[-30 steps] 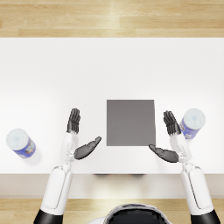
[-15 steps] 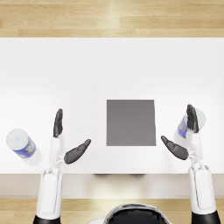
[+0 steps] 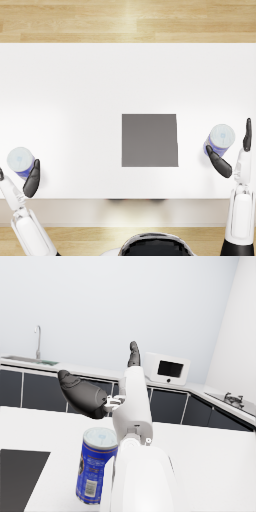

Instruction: Pick up the blue can on the left and place it in the middle, then pick up the blue can on the right and place it on top of the can in the middle

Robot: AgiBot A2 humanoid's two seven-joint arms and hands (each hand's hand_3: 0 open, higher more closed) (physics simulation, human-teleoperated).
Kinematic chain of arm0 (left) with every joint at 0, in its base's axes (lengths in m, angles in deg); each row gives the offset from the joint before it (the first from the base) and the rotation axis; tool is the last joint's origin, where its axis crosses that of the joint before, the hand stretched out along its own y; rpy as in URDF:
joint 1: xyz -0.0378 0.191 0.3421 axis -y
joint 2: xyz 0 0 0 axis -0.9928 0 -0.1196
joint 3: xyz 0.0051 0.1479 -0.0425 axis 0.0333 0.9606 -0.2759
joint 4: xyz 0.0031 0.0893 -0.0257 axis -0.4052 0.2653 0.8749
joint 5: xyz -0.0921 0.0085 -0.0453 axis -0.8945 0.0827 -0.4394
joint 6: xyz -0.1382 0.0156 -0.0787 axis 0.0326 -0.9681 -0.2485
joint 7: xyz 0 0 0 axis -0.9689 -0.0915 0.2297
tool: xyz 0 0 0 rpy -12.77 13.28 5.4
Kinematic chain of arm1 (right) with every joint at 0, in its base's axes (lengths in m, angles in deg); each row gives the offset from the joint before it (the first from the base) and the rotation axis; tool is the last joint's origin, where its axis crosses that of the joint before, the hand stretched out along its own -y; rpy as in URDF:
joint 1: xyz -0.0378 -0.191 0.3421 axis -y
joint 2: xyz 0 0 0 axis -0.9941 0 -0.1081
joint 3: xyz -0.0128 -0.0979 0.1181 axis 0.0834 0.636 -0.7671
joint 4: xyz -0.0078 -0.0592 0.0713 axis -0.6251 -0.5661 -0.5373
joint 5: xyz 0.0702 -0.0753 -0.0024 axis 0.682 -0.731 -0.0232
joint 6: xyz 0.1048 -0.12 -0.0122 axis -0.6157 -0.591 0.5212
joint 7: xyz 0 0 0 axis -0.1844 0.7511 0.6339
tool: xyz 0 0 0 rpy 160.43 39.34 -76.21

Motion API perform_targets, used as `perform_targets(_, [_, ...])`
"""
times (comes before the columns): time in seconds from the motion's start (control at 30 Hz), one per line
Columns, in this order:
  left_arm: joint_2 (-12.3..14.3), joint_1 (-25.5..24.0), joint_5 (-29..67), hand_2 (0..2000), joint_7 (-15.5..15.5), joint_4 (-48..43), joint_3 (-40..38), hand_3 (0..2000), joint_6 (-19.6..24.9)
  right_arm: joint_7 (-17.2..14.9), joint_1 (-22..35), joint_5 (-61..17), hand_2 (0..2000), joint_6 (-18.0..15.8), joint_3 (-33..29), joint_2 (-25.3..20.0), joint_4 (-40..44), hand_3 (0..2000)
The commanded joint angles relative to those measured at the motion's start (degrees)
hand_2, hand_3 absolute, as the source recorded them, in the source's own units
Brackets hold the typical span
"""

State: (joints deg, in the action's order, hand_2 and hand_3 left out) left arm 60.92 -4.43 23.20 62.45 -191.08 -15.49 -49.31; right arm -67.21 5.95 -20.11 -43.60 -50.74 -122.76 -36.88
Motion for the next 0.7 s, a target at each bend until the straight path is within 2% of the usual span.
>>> perform_targets(0.03, [0.9,-0.8,0.0,0,0.0,2.5,-1.3,0,0.0,0.0,0.1,0.0,0,0.0,-0.2,-0.1,3.5,0])
perform_targets(0.2, [1.8,-1.7,0.1,0,0.0,6.7,0.6,0,0.0,0.0,-0.1,-0.1,0,0.0,1.3,-0.5,9.6,0])
perform_targets(0.5, [1.3,-0.5,0.1,0,0.0,19.1,2.6,0,0.0,0.0,-0.2,-0.1,0,0.0,2.5,-1.4,18.1,0])
perform_targets(0.7, [1.5,-0.2,0.1,0,0.0,24.7,4.1,0,0.0,0.0,2.1,-0.1,0,0.0,2.3,-2.0,25.8,0])
